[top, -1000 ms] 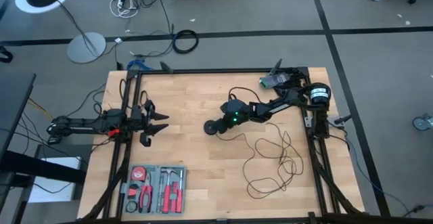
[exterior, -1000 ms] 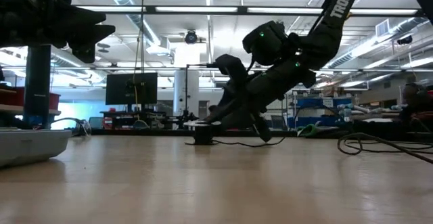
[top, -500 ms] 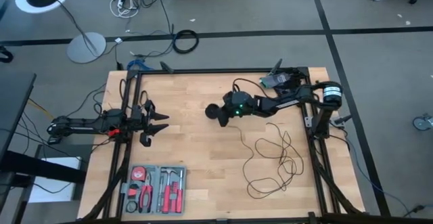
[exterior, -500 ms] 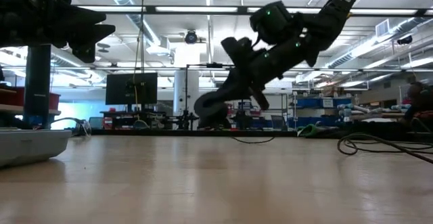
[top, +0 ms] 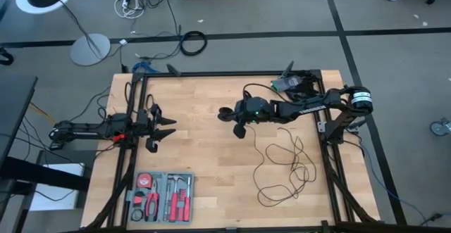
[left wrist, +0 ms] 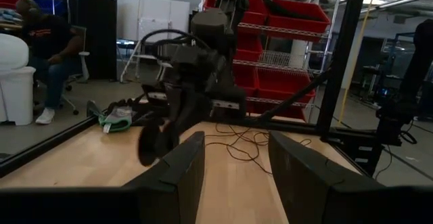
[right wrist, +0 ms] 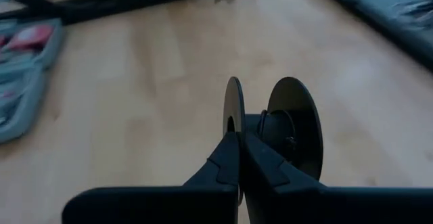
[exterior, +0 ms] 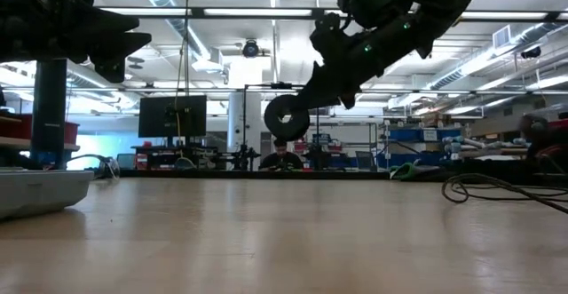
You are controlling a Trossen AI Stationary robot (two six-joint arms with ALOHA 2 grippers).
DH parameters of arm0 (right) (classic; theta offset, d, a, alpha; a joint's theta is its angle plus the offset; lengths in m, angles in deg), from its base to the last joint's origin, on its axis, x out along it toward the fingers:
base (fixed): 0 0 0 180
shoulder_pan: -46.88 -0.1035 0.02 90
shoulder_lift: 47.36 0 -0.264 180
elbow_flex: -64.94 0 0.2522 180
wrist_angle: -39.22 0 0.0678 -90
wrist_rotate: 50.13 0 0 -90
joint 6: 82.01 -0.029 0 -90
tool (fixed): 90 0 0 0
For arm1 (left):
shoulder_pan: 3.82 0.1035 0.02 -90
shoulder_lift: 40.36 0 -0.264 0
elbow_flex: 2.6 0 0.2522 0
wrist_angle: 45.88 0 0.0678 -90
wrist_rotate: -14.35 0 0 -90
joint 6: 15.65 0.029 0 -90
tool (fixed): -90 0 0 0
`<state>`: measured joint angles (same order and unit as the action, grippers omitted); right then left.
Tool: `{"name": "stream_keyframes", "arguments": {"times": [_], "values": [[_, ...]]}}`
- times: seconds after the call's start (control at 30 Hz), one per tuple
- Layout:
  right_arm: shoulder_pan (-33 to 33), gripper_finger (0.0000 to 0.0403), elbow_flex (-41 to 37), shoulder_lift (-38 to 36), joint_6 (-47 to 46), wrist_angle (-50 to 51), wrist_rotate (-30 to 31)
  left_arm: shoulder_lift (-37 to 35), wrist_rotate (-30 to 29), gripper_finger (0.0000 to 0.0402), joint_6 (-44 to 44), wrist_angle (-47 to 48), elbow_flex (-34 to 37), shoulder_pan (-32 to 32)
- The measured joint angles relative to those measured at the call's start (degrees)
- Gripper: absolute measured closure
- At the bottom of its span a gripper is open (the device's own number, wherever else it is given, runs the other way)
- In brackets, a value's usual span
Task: Coil cords
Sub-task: Coil the black wire on the spool
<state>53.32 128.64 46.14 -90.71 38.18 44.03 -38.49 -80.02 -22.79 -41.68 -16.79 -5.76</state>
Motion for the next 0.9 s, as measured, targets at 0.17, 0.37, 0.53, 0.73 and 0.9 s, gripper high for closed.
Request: {"name": "stream_keyframes", "arguments": {"times": [0.17,0.37,0.53,0.73,0.9], "values": [[0.0,0.0400,0.0,0.1,3.0,-0.5,-5.8,0.0,0.0,0.0234,0.0,0.0,0.0,0.0],[1.7,0.0399,0.0,0.1,4.8,-1.4,-5.9,0.0,0.0,0.0234,0.0,0.0,0.0,0.0],[2.7,0.0399,0.0,0.1,4.5,-1.7,-9.1,0.0,0.0,0.0234,0.0,0.0,0.0,0.0],[2.7,0.0399,0.0,0.1,4.5,-1.8,-9.8,0.0,0.0,0.0234,0.0,0.0,0.0,0.0],[2.7,0.0399,0.0,0.1,4.2,-1.8,-9.9,0.0,0.0,0.0234,0.0,-0.1,0.0,0.0]]}}
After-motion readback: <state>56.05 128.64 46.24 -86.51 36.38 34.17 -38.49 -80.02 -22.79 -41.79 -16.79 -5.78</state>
